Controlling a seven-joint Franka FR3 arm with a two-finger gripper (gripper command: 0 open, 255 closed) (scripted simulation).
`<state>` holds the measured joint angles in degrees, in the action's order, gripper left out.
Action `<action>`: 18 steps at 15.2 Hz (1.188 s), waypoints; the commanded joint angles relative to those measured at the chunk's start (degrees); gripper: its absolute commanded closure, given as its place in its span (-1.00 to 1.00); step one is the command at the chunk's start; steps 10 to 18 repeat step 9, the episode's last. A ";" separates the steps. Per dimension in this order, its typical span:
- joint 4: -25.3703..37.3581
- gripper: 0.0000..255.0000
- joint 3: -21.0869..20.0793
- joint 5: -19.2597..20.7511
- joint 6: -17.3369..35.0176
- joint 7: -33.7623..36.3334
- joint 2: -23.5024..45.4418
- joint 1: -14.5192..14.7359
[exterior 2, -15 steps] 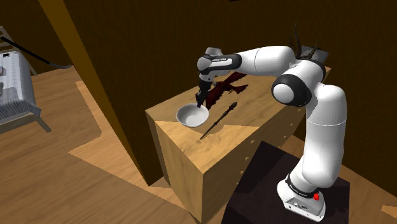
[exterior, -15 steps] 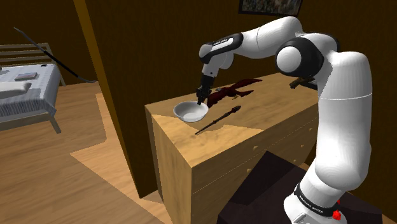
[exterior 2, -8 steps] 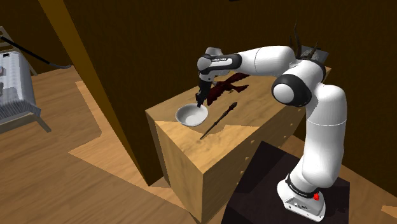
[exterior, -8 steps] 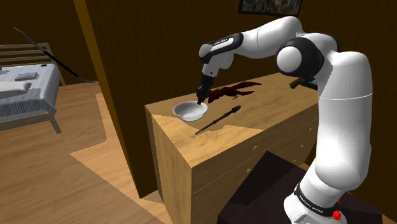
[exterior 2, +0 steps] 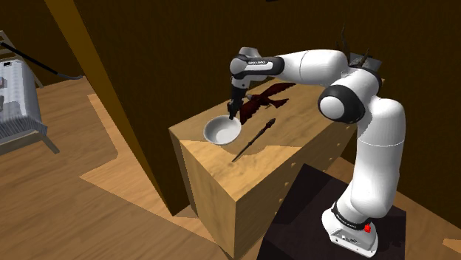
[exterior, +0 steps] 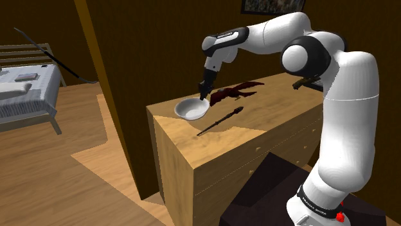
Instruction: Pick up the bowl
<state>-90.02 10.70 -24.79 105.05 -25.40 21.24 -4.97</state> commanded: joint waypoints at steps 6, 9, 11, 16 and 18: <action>4.03 1.00 0.15 0.62 -4.65 1.82 -0.97 -0.16; 4.77 1.00 0.17 0.70 -5.43 2.09 -1.06 -0.21; 4.77 1.00 0.17 0.70 -5.43 2.09 -1.06 -0.21; 4.77 1.00 0.17 0.70 -5.43 2.09 -1.06 -0.21; 4.77 1.00 0.17 0.70 -5.43 2.09 -1.06 -0.21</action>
